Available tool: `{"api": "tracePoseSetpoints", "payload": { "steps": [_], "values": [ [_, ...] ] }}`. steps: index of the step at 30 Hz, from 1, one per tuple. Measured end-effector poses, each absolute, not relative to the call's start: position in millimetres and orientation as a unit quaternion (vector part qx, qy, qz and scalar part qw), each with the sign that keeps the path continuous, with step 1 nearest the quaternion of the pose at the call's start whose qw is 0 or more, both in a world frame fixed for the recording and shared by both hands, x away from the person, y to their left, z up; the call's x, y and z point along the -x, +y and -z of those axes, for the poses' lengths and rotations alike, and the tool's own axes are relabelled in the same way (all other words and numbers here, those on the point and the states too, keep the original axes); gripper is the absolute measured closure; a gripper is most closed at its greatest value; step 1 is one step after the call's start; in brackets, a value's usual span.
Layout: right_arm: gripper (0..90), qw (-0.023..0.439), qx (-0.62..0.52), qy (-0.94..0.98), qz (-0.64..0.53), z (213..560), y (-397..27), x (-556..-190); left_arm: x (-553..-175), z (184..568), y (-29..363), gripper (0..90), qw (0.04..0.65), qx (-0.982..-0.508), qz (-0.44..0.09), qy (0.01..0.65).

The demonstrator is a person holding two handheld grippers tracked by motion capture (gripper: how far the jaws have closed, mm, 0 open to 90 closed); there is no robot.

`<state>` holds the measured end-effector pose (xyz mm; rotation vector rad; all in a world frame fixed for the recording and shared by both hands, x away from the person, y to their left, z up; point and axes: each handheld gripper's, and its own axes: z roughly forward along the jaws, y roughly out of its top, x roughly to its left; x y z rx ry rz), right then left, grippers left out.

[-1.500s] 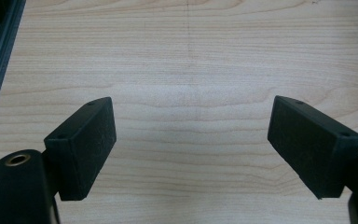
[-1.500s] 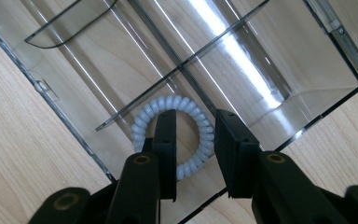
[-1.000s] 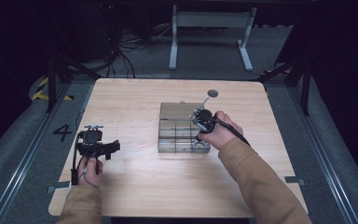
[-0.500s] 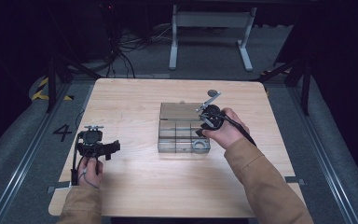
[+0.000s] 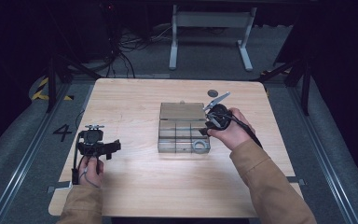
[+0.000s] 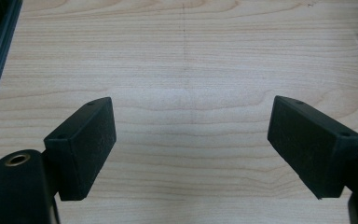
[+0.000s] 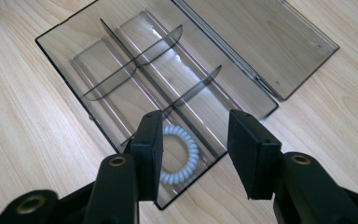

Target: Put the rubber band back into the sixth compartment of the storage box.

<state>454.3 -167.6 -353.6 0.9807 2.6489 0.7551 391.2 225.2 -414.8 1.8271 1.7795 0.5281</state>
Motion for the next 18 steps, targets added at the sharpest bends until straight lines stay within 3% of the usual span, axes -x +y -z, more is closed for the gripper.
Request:
{"api": "tracePoseSetpoints", "payload": {
  "steps": [18],
  "values": [
    [50.3,0.137,-0.364,0.879,-0.276,354.4,-236.5,-433.8,-392.1,415.1,224.5,16.0,0.264,-0.677,-0.196,0.659]
  ]
}}
